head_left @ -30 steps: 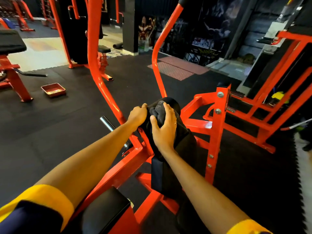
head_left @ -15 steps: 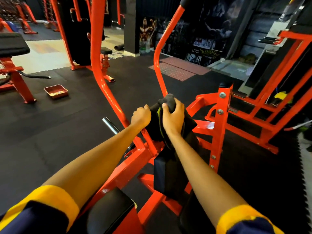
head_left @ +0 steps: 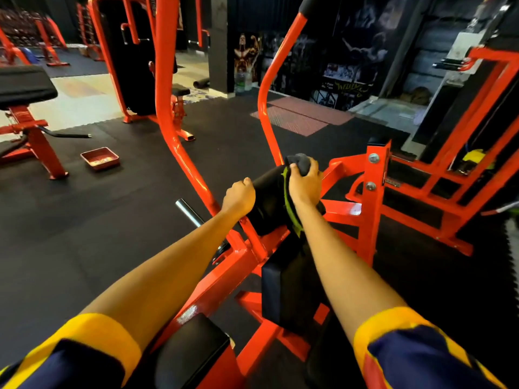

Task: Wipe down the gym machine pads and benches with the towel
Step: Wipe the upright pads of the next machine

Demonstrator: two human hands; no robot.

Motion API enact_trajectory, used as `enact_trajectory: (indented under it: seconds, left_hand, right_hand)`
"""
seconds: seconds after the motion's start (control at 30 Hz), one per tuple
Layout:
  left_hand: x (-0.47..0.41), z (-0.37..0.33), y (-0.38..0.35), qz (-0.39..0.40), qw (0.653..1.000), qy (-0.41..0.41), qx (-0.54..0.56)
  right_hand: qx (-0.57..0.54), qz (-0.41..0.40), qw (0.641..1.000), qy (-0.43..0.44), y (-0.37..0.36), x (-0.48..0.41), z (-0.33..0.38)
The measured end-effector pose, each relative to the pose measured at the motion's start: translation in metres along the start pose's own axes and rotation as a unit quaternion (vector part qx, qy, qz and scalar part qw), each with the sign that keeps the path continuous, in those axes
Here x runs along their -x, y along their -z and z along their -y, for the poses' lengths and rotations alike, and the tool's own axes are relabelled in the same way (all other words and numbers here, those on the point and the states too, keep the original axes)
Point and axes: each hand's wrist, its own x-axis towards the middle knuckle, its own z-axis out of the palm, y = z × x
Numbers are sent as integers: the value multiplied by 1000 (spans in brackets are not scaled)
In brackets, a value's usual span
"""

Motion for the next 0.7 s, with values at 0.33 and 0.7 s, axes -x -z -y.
enact_trajectory:
  seconds: [0.33,0.7]
  left_hand:
    - [6,-2,-2,-27,995,-79,-52]
    - [4,1,1,-22,998,-54,8]
  right_hand:
    - [-24,12,980,195,3,84,-9]
    - [-14,12,996,89,5,46,3]
